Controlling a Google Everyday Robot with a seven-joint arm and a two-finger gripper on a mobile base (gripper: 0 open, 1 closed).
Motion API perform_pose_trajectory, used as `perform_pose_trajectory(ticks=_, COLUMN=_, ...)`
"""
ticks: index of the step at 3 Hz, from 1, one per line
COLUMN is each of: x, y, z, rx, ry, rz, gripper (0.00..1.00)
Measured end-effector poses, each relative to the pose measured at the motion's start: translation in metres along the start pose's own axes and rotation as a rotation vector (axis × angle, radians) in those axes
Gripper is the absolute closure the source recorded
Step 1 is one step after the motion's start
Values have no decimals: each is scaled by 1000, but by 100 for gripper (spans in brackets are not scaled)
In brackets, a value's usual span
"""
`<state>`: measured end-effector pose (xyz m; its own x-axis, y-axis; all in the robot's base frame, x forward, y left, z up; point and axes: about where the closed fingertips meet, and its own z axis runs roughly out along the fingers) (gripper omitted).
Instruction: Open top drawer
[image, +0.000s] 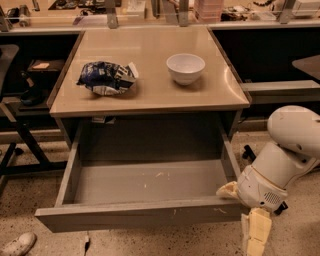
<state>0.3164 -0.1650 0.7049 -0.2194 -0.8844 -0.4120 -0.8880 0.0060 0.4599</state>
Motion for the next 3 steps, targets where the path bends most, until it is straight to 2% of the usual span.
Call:
perform_pose_trajectory(ticks=1, x=-3, y=-6, z=-34, rx=56, ry=-34, rz=21, gripper=0)
perform_pose_trajectory(ticks=2, x=14, y=24, z=-122, rx=218, ry=-68, rz=120, gripper=0)
perform_pose_trajectory(ticks=3, x=36, y=77, z=-204, rx=439, ry=-96, rz=245, gripper=0)
